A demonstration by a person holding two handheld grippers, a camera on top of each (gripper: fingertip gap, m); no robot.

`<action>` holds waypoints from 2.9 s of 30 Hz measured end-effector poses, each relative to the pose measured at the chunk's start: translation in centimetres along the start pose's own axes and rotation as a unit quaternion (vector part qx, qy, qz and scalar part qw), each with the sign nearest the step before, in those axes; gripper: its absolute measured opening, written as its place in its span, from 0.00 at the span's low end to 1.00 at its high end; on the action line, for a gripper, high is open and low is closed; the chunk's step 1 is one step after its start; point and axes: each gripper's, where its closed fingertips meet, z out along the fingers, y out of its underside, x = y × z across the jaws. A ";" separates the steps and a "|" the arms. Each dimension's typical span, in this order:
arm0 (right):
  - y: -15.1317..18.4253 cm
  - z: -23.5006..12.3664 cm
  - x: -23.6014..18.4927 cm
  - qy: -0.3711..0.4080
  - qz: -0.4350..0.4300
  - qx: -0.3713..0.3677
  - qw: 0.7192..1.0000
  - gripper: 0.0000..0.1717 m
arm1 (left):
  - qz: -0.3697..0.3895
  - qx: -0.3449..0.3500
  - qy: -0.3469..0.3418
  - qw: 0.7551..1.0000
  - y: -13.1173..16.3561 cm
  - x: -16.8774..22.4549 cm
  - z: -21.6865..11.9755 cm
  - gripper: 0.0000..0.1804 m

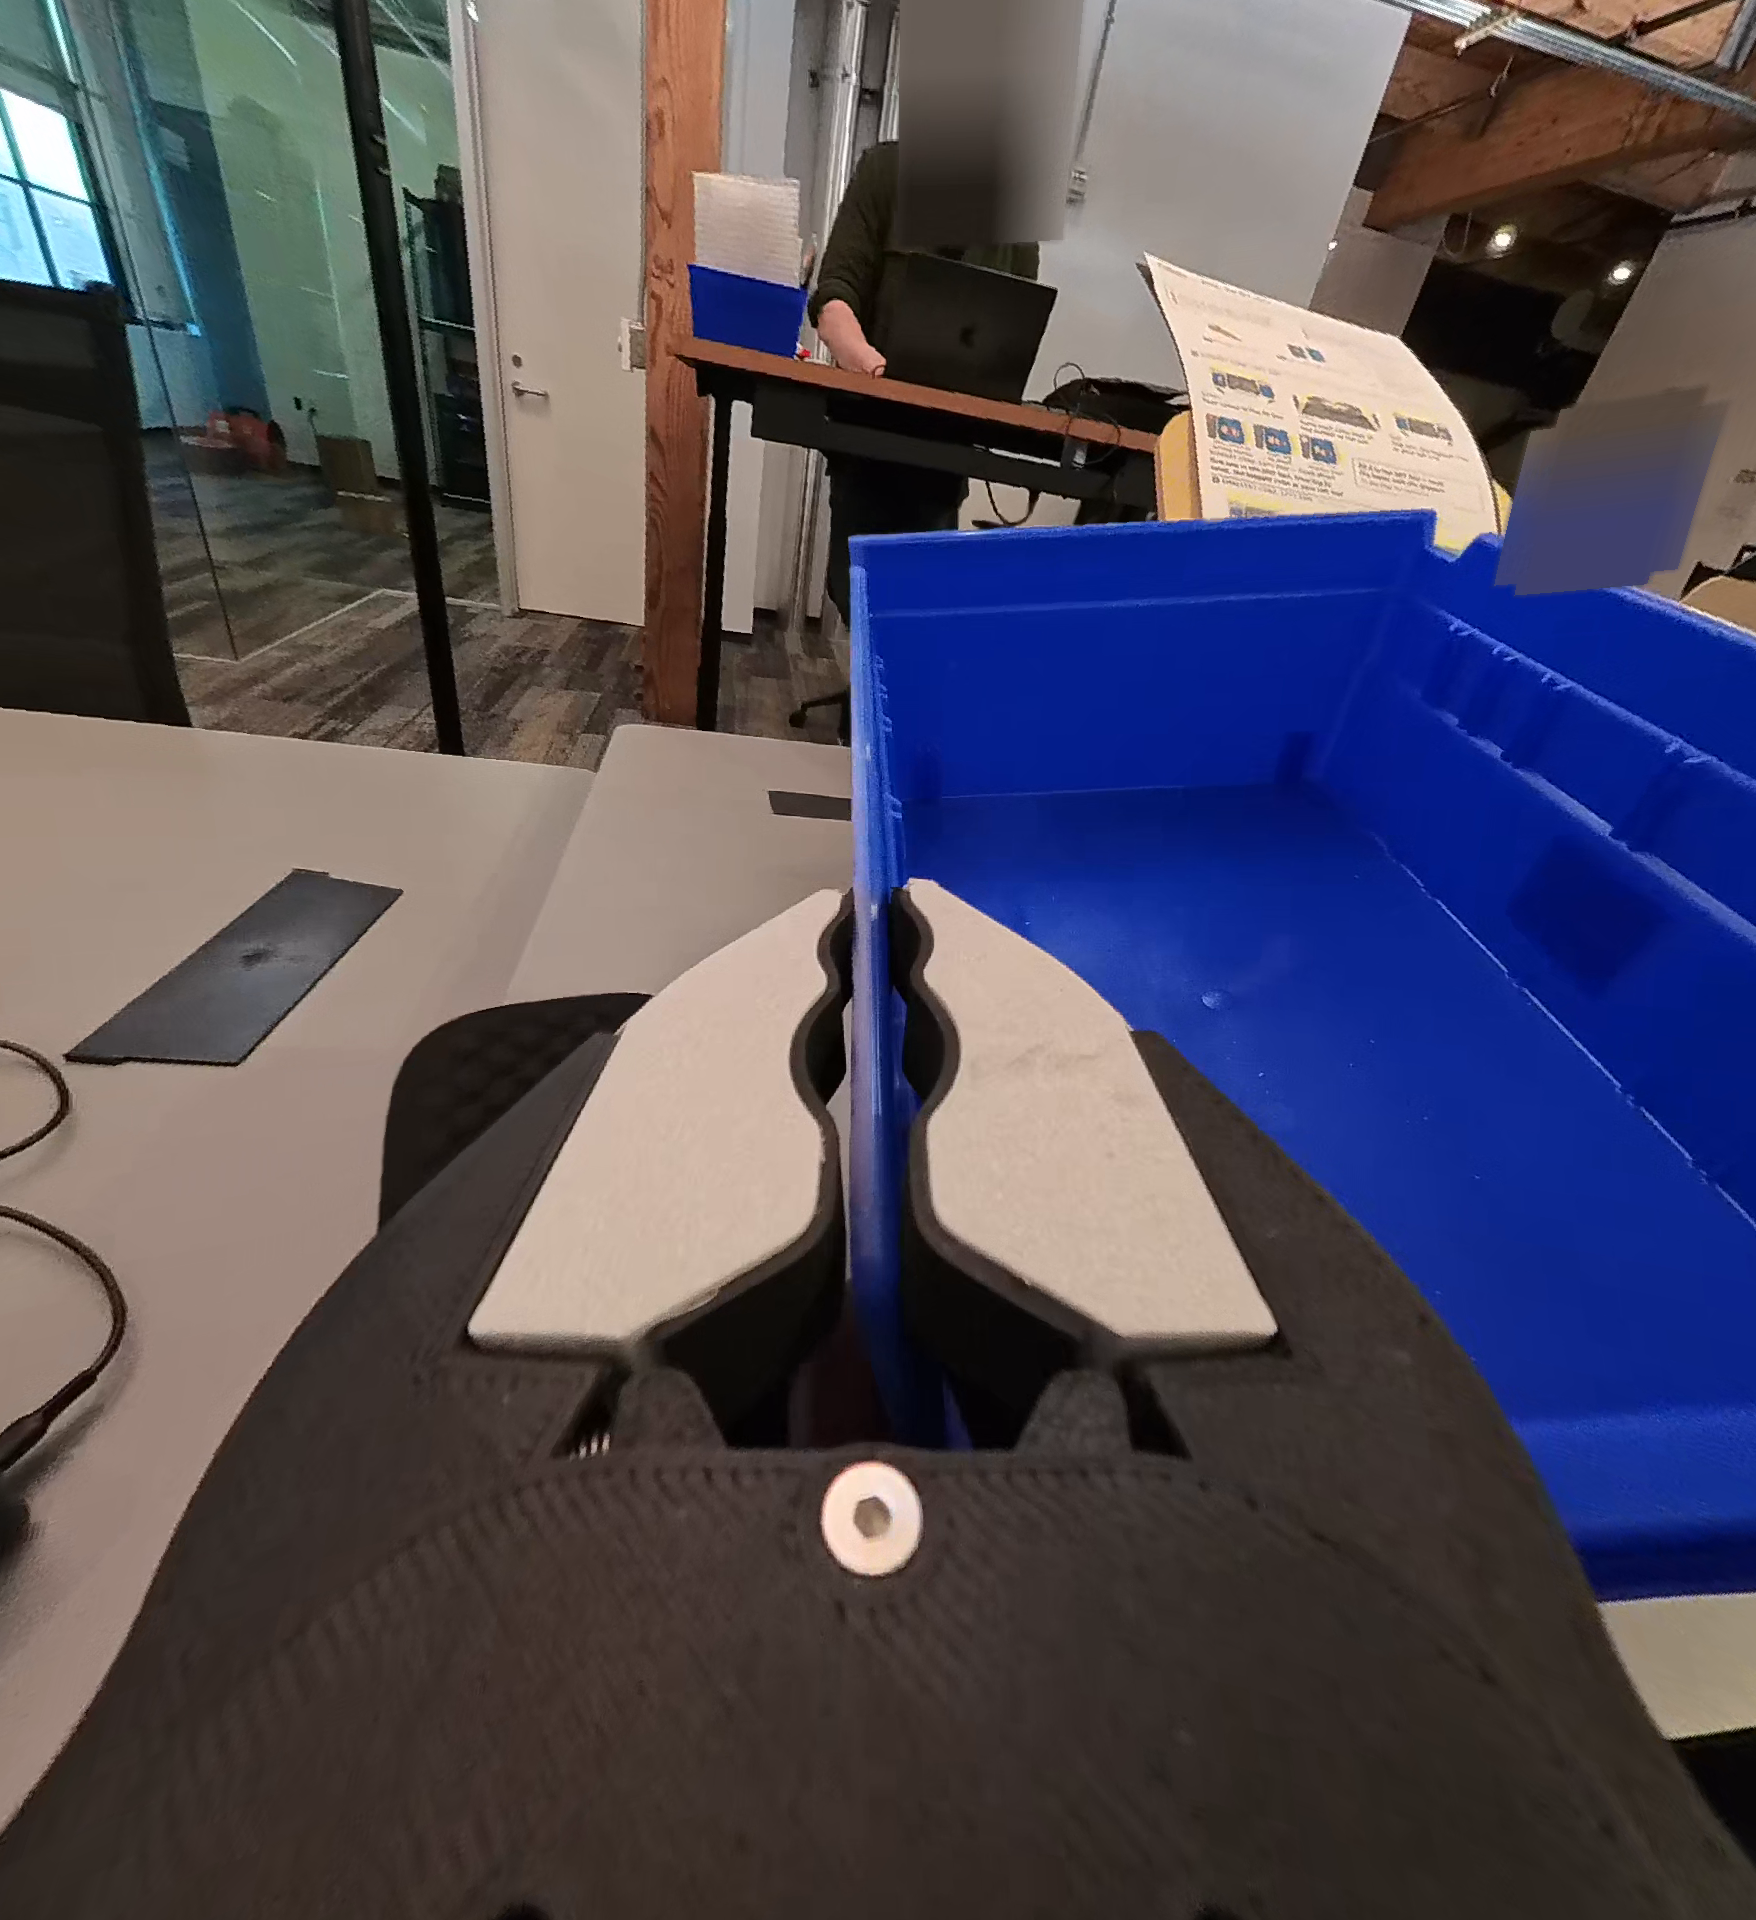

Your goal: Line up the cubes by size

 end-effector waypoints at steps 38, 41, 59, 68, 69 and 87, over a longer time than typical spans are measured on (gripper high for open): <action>-5.9 -1.8 7.2 0.061 0.268 0.091 0.957 0.26 | 0.034 0.043 0.037 0.998 -6.0 4.5 0.7 0.03; -1.2 -7.7 5.8 0.079 0.317 0.107 0.939 0.25 | 0.028 0.012 0.094 0.995 -4.5 8.9 4.9 0.03; 17.8 -32.4 -1.6 0.316 0.539 0.114 0.772 0.28 | 0.055 -0.158 0.273 0.947 13.4 36.2 25.2 0.03; 14.5 -30.8 -3.4 0.324 0.547 0.145 0.758 0.48 | 0.101 -0.139 0.242 0.955 15.6 41.0 28.5 0.03; 14.5 -30.3 -3.5 0.328 0.547 0.138 0.758 0.50 | 0.109 -0.134 0.237 0.956 15.7 41.4 28.6 0.03; 19.3 -26.7 -4.0 0.307 0.578 0.037 0.755 0.35 | 0.086 -0.158 0.273 0.945 17.8 44.7 27.2 0.09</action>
